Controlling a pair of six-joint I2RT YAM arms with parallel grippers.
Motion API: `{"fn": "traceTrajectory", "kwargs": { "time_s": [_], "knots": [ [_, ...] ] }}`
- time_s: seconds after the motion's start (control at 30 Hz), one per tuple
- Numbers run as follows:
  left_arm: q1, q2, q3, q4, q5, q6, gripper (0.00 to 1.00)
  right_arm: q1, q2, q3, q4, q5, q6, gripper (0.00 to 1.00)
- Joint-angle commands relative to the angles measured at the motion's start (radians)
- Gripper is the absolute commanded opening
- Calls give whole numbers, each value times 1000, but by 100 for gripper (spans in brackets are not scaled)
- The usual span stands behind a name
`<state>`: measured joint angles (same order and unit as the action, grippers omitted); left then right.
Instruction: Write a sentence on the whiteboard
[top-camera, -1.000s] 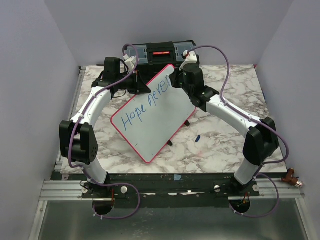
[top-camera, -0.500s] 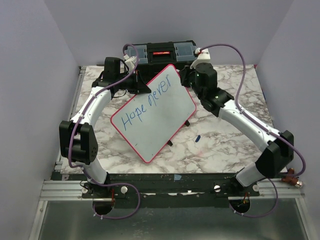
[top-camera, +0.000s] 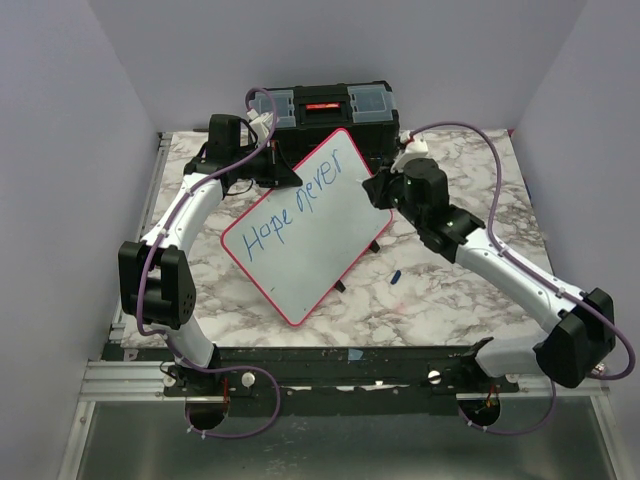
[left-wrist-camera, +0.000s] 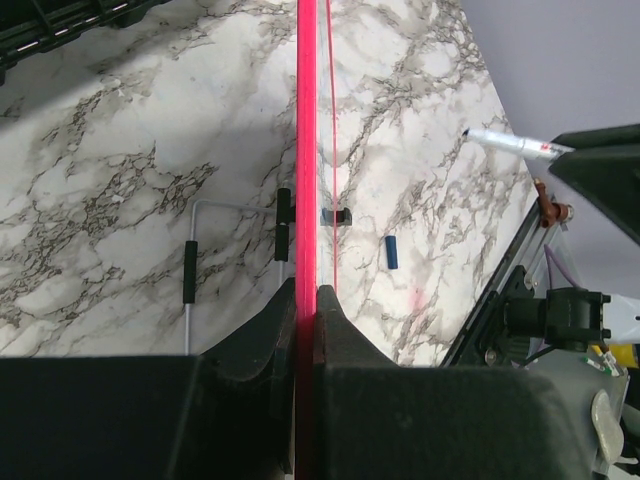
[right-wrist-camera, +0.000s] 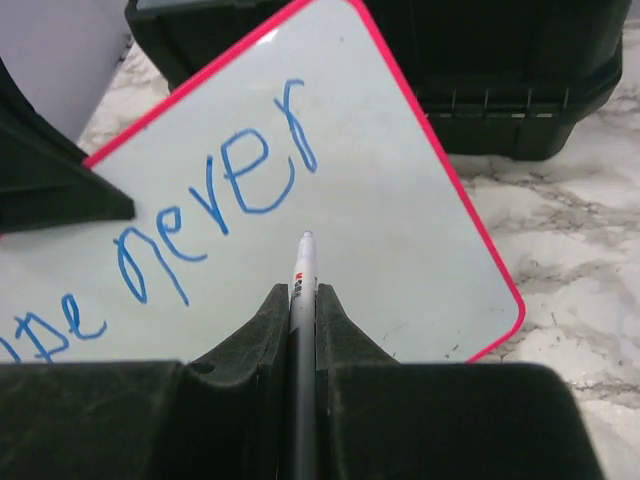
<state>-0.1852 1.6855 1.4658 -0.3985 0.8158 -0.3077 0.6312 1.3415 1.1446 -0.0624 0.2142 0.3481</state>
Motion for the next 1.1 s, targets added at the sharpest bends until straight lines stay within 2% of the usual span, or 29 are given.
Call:
{"fn": "traceTrajectory", "kwargs": {
  "time_s": [0.0, 0.33, 0.67, 1.07],
  "knots": [
    [-3, 0, 9, 23, -41, 61, 0, 2, -60, -55, -26, -103, 25, 1],
    [-1, -8, -7, 59, -72, 18, 0, 4, -131, -175, -13, -313, 26, 1],
    [9, -6, -22, 90, -84, -14, 0, 60, -119, -196, -6, -348, 116, 1],
    [9, 9, -5, 103, -61, -25, 0, 173, -88, -194, -1, -281, 125, 1]
  ]
}}
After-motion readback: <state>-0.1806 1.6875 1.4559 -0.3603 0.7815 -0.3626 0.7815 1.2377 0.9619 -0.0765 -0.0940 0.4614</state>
